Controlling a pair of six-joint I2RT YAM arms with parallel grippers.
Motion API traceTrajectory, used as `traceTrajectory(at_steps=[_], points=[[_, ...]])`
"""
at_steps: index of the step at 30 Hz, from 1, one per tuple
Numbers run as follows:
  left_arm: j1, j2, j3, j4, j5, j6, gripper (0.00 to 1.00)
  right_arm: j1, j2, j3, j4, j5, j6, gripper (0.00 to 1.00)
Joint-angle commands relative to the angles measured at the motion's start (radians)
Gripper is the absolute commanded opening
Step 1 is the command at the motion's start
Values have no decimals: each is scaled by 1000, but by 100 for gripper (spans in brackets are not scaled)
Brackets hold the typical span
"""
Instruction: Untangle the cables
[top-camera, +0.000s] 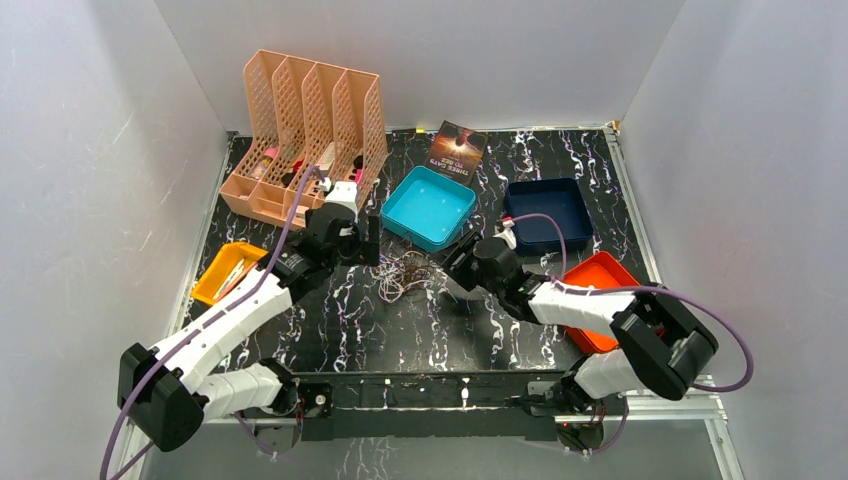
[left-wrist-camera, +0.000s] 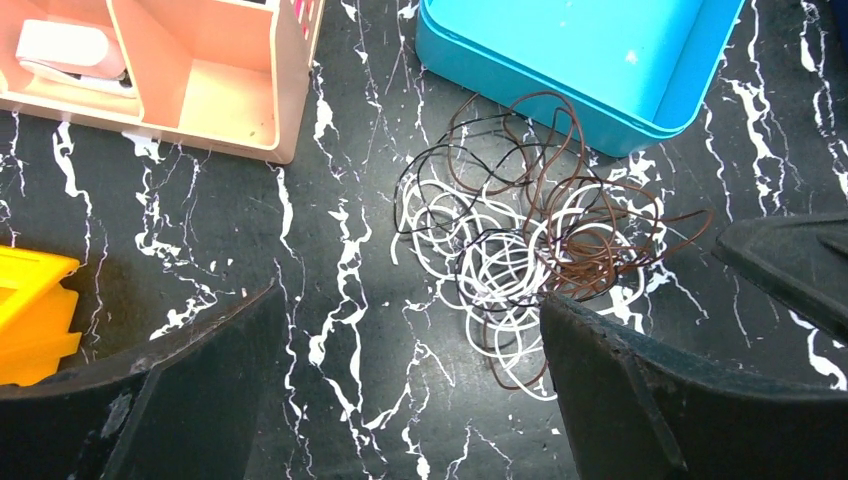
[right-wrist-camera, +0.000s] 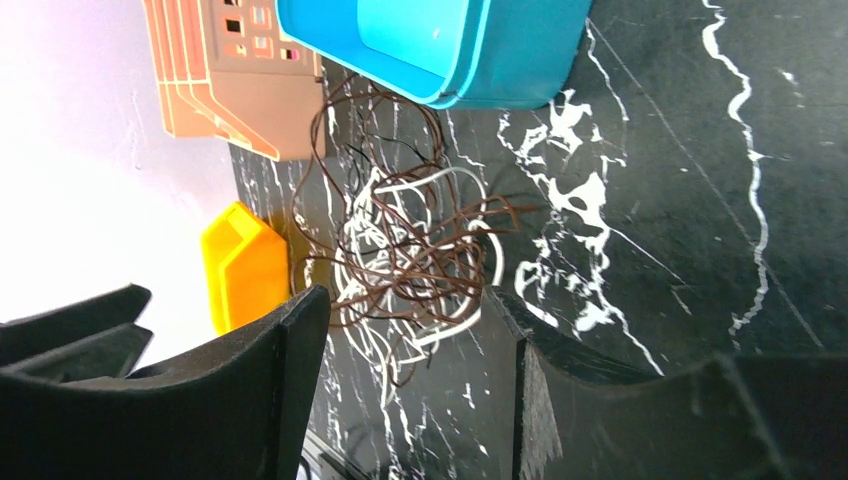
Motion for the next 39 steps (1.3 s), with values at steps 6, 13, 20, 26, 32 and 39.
traceTrajectory(at_steps=[6, 13, 20, 26, 32, 39], points=[[4, -49, -16, -4, -41, 50, 98, 14, 108, 91, 153, 54, 109, 63], [5, -52, -19, -9, -36, 51, 98, 14, 178, 121, 172, 97, 122, 59], [5, -54, -20, -9, -36, 51, 98, 14, 226, 146, 183, 129, 97, 44], [6, -58, -20, -11, -36, 52, 98, 13, 260, 153, 203, 105, 86, 29], [6, -78, -19, -17, -62, 36, 98, 13, 228, 152, 243, 75, 14, 11], [9, -234, -101, 69, -107, -19, 98, 14, 142, 187, 239, -53, -131, 3]])
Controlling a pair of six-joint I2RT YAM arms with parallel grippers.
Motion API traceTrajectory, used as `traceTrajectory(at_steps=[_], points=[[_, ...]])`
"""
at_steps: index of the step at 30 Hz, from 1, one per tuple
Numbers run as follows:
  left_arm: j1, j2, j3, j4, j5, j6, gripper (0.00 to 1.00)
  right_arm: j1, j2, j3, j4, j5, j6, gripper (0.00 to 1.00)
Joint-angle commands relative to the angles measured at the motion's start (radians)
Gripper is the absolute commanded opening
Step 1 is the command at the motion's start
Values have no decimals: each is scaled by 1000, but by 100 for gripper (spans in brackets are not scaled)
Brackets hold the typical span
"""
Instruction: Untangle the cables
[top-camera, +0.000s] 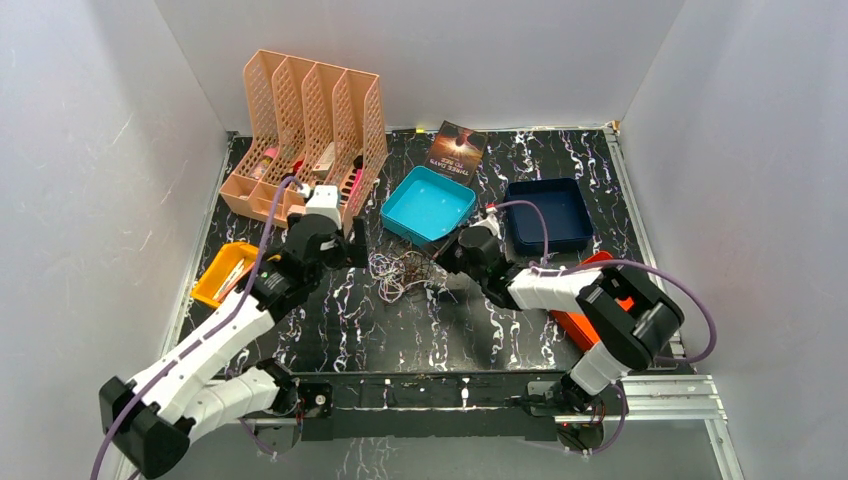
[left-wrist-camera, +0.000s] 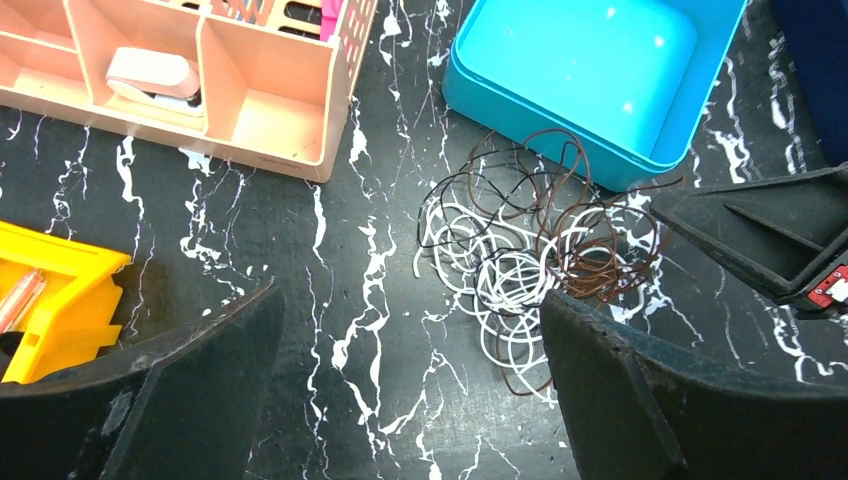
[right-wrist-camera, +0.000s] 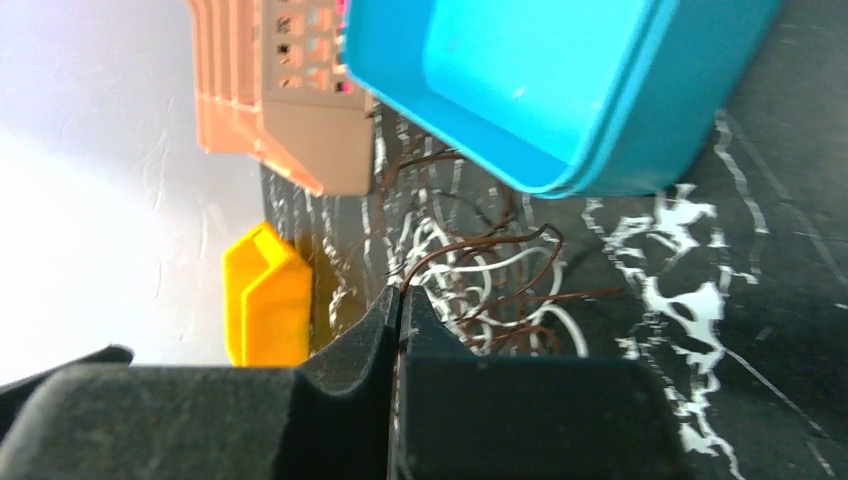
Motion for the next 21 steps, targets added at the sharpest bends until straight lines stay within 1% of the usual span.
traceTrajectory(at_steps=[1, 5, 8, 12, 16, 18, 21], points=[[9, -135, -70, 75, -37, -39, 98, 6, -93, 74, 47, -111, -130, 3], [10, -233, -125, 139, -8, -41, 98, 5, -146, 98, -27, -211, -208, 3], [10, -294, -171, 222, 57, -10, 98, 6, -187, 119, -76, -265, -261, 3], [10, -379, -258, 375, 146, 36, 98, 6, -228, 159, -126, -329, -323, 4], [10, -456, -372, 579, 251, 81, 98, 5, -232, 217, -213, -388, -369, 4], [10, -464, -408, 645, 292, 92, 98, 4, -247, 234, -232, -433, -395, 3], [10, -432, -419, 716, 399, 124, 99, 4, -272, 257, -280, -494, -435, 3]])
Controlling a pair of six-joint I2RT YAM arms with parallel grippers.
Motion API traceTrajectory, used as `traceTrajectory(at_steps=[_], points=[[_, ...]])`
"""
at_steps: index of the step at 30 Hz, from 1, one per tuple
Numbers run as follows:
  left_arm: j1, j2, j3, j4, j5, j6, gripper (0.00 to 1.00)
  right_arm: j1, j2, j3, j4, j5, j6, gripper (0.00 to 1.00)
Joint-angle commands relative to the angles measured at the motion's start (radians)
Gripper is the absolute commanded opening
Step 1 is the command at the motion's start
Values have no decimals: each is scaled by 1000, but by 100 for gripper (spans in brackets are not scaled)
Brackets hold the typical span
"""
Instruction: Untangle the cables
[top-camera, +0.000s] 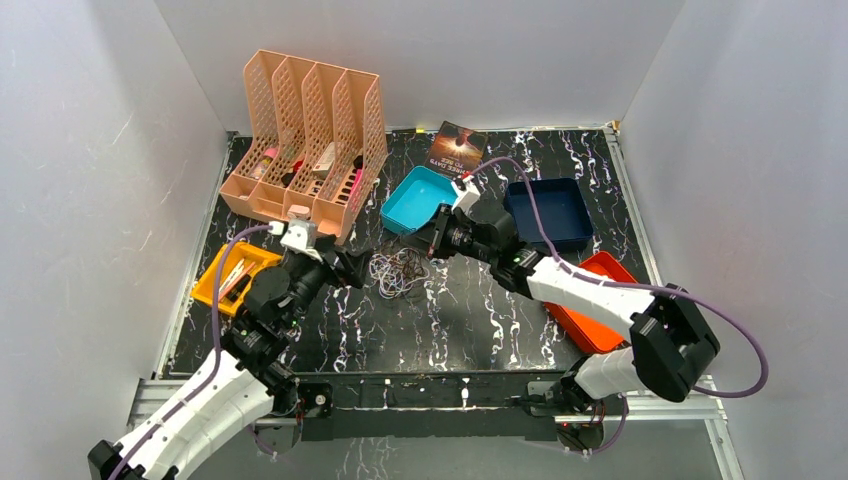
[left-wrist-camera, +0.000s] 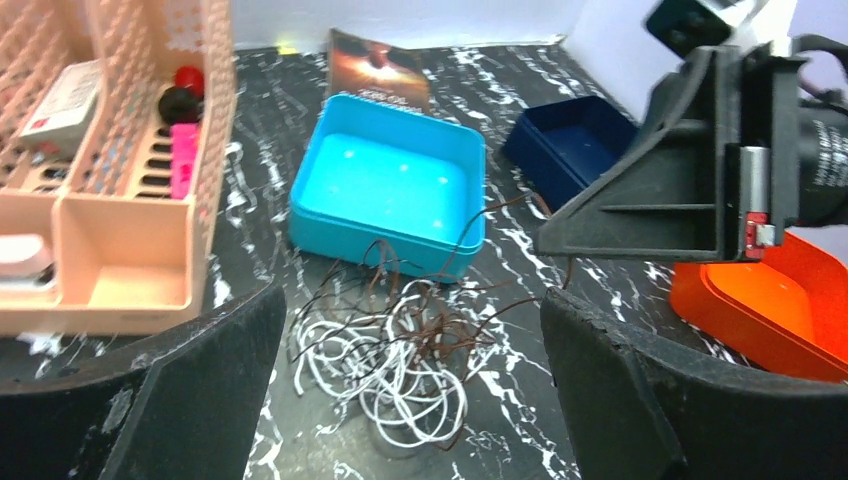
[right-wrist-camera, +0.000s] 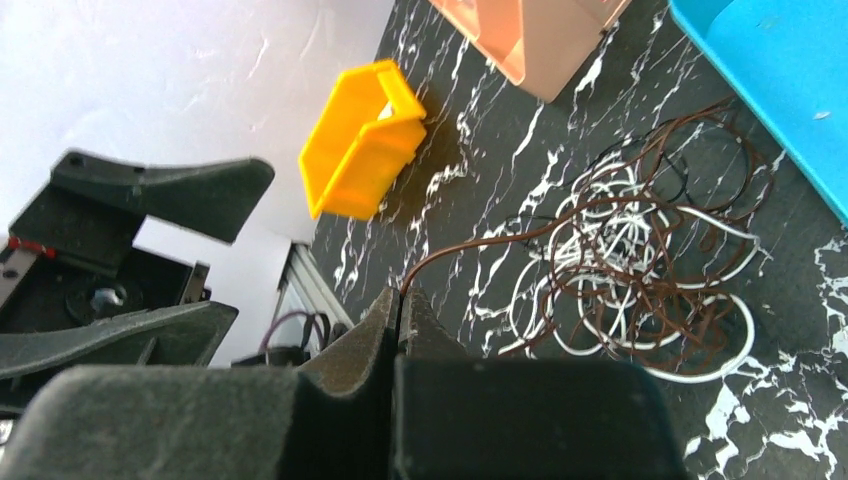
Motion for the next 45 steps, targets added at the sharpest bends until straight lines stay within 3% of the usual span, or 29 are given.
traceTrajectory(at_steps=[1, 7, 14, 21, 30, 33, 37, 45], points=[[3, 41, -11, 221, 199, 65, 98, 4, -71, 74, -83, -110, -101, 3], [0, 116, -67, 379, 356, 62, 98, 2, -168, 92, -231, 69, -89, 0], [-24, 237, -89, 557, 423, 70, 98, 3, -253, 58, -234, 231, 67, 0], [-69, 385, -79, 693, 470, 110, 98, 3, -250, 58, -209, 270, 123, 0], [-138, 587, -53, 718, 351, 257, 98, 3, -249, 68, -172, 211, 154, 0], [-153, 681, -47, 752, 290, 275, 91, 3, -267, 79, -172, 201, 152, 0], [-162, 795, -42, 800, 223, 270, 74, 3, -309, 103, -175, 207, 130, 0], [-168, 893, -86, 858, 171, 232, 67, 2, -411, 194, -220, 255, 42, 0]])
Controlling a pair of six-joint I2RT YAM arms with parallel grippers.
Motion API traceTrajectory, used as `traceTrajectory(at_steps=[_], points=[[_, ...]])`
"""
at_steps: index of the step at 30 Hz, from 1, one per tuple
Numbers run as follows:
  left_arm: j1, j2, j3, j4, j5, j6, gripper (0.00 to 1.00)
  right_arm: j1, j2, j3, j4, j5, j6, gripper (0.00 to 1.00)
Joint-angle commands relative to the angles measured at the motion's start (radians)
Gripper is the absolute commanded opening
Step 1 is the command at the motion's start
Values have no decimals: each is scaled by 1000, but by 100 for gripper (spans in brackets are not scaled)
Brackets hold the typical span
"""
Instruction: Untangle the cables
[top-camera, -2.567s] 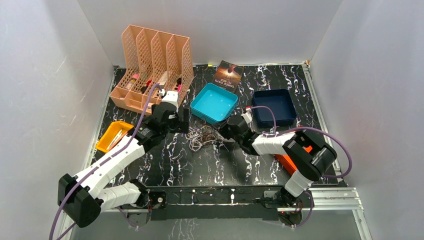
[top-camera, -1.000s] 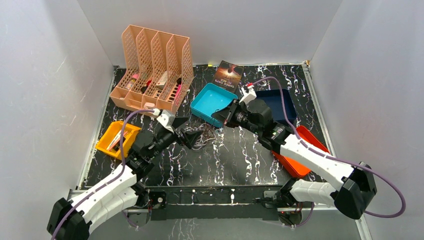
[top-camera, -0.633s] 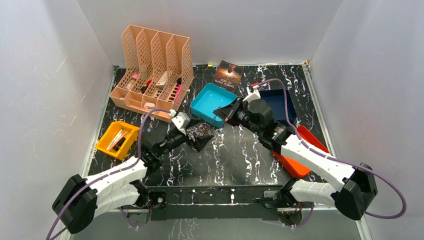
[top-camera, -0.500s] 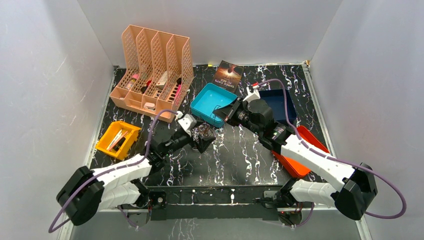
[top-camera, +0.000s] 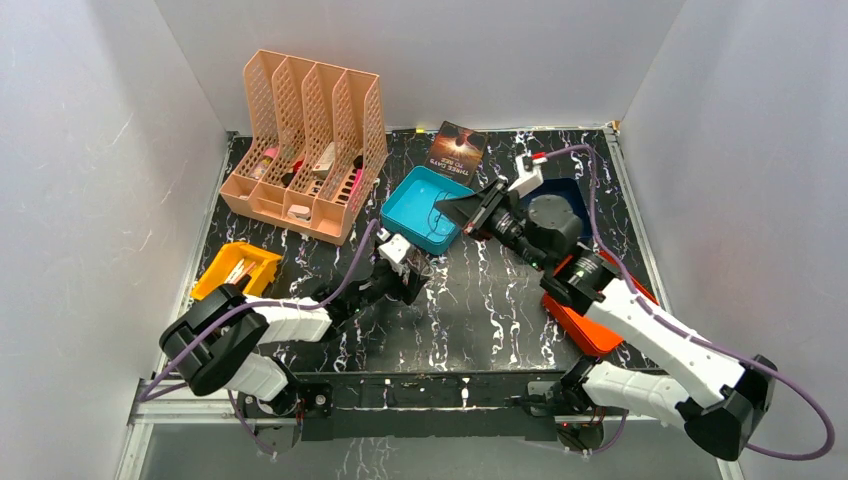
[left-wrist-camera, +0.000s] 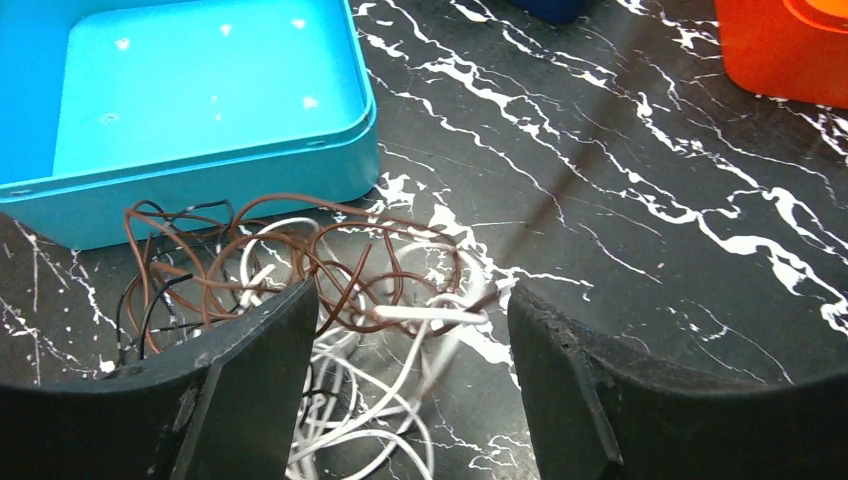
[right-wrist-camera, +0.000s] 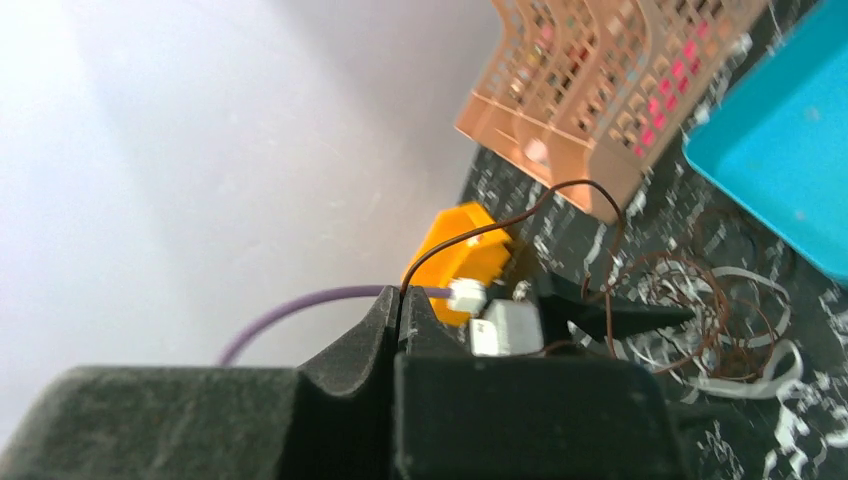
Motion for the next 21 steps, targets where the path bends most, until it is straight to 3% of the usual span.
traceTrajectory(at_steps=[1, 21], points=[[-6, 17, -20, 115, -62, -11, 66, 2, -72, 114, 32, 41, -77, 0], [-5, 125, -78, 166, -143, -54, 64, 2, -193, 417, -106, 244, -459, 0]])
